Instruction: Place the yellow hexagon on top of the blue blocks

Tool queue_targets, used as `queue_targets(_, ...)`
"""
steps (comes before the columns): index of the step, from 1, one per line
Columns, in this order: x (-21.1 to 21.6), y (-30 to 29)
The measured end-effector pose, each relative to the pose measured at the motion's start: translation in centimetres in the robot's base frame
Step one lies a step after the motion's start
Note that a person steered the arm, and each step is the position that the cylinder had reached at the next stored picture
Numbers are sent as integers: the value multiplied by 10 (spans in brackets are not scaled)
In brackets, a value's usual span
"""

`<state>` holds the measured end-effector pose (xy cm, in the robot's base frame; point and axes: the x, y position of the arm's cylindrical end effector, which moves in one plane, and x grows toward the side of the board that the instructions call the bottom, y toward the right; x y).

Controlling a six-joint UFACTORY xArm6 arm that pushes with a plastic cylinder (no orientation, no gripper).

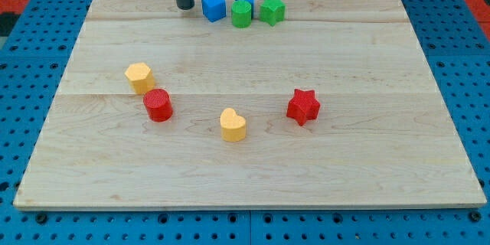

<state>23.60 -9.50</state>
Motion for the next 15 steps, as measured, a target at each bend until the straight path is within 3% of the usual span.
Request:
queue_targets(1,-3,41)
queue_targets(2,-2,29)
queue_targets(3,38,-47)
queue_targets(4,109,-87)
queue_targets(5,125,-153)
queue_targets(6,186,-131)
queue_targets(7,195,-103)
queue_targets(10,169,-16)
queue_targets(14,17,18)
queue_targets(15,-3,28)
